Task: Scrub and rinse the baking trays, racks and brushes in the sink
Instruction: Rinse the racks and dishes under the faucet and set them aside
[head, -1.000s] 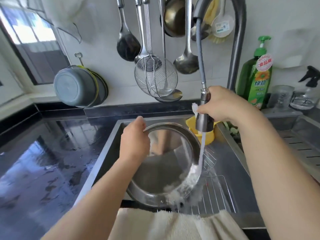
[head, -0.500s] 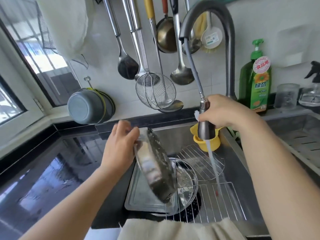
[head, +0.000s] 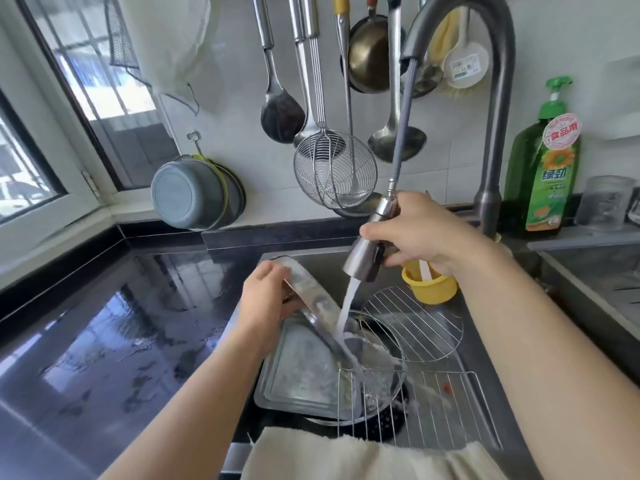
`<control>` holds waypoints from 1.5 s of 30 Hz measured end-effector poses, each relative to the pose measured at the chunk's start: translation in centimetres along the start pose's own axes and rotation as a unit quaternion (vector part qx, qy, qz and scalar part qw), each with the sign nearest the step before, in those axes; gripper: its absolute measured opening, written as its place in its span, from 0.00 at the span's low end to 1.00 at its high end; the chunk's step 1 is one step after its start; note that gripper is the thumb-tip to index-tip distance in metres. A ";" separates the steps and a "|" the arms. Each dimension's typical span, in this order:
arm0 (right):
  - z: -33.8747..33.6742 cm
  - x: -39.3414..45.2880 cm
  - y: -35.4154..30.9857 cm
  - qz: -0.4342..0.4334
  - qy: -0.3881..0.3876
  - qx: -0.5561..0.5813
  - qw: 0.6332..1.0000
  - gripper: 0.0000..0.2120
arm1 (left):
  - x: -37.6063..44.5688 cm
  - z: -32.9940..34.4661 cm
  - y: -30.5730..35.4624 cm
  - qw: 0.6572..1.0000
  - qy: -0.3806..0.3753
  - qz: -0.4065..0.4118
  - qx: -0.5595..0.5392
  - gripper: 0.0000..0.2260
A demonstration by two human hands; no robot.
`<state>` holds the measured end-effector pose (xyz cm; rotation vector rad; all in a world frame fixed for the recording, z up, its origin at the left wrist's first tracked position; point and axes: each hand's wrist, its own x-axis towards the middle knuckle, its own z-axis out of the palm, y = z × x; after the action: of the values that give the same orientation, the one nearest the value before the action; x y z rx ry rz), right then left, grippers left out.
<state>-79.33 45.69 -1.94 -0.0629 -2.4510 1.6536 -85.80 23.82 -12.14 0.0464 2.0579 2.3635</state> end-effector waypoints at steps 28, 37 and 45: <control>1.6 2.8 2.7 -0.035 0.159 -0.057 0.985 0.13 | -4.4 2.6 -3.1 0.975 -0.083 0.048 0.201 0.10; 0.3 2.9 3.6 -0.026 0.181 -0.110 0.977 0.12 | -3.3 1.5 -2.6 0.967 0.014 0.121 0.225 0.13; 1.1 3.0 3.0 -0.035 0.120 -0.030 0.992 0.12 | -3.6 1.4 -2.1 0.973 0.048 0.101 0.202 0.13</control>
<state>-82.65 46.26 -4.68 -0.1730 -2.2941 1.4509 -82.22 25.37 -14.11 0.1528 2.6653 2.0316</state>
